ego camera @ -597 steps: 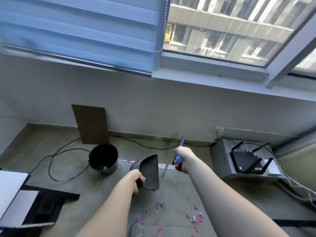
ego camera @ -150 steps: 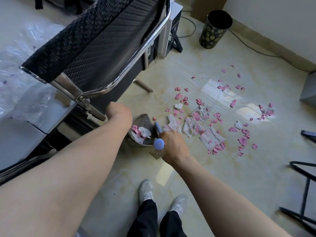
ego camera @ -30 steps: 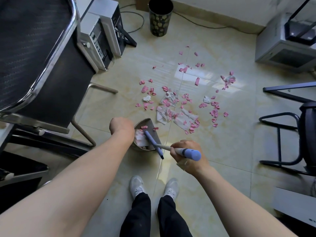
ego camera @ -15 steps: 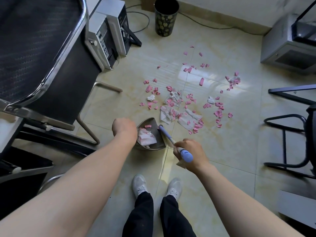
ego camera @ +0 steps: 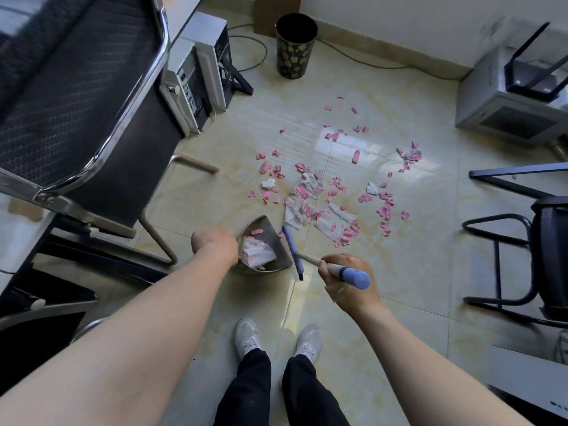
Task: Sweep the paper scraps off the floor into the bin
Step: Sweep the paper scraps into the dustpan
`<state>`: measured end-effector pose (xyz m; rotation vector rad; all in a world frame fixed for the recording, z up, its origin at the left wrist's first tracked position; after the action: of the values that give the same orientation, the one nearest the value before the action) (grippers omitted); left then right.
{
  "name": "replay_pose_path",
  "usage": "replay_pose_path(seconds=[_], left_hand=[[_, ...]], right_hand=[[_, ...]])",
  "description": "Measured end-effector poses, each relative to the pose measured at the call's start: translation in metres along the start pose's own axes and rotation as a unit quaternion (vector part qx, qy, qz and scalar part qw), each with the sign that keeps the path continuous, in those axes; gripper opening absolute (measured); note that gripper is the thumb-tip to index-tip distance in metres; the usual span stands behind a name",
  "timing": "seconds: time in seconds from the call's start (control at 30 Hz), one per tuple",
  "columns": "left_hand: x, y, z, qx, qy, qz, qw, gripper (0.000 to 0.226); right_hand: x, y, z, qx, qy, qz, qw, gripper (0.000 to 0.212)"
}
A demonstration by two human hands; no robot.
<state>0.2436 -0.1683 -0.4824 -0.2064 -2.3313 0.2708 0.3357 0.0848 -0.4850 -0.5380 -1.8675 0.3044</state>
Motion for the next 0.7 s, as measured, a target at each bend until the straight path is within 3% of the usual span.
replay_pose_path(seconds=[0.17,0.4,0.7], left_hand=[[0.003,-0.007,-0.003,0.023,-0.040,-0.059,0.997,0.040],[0.005,-0.005,-0.001,0.034,-0.035,-0.065,0.997,0.041],[0.034,0.011,0.022,0.010,-0.026,-0.023,0.999,0.035]], right_hand=[[-0.001,0.000,-0.001,0.055,-0.035,-0.061,0.996,0.026],[0.009,-0.001,0.001,0.100,-0.074,-0.037,0.992,0.020],[0.012,-0.020,0.013,0.046,-0.024,-0.035,0.998,0.030]])
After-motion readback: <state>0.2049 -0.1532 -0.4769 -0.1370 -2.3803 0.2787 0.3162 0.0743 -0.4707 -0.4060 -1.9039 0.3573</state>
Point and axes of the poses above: each hand's wrist, its own z-axis towards the middle knuckle, its own x-axis out of the back of the hand, y = z × x, the point moved 1 cm from there along z, towards the middle knuckle, and after that the axes turned 5 degrees about -z, right-handed, at the moved point
